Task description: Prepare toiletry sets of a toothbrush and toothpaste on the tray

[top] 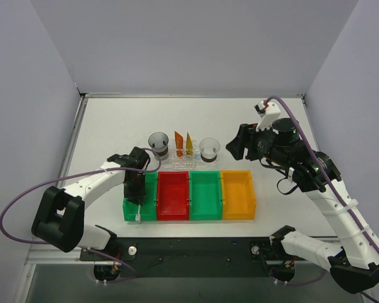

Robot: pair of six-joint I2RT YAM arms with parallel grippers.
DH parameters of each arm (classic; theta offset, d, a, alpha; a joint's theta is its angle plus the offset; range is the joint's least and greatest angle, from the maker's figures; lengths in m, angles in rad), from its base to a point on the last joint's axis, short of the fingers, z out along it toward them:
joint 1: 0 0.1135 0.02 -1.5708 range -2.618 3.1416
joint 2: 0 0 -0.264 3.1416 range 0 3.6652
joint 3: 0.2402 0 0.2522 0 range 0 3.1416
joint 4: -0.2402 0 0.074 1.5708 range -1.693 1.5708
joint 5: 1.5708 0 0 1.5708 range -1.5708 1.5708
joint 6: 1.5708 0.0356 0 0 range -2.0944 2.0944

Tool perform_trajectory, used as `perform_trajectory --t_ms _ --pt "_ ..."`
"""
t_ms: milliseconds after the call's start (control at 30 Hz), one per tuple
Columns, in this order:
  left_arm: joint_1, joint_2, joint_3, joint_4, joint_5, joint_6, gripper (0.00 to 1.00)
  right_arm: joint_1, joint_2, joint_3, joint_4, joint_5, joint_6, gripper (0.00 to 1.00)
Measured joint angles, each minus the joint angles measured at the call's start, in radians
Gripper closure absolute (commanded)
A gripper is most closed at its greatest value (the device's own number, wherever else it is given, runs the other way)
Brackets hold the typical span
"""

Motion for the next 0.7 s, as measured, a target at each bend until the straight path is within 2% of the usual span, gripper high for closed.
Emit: perform_trajectory --t_ms 133,400,700 --pt "0.000 0.000 0.016 -0.010 0.001 0.008 1.00 0.000 0.000 0.000 0.000 0.000 -0.002 0.39" --pt "0.000 -0.037 0.070 -0.053 0.021 0.016 1.00 0.000 0.000 0.001 -0.003 -0.001 -0.006 0.35" --pt "0.000 -0.189 0.158 -0.099 0.177 0.050 1.00 0.000 0.038 0.030 -0.024 -0.069 -0.006 0.28"
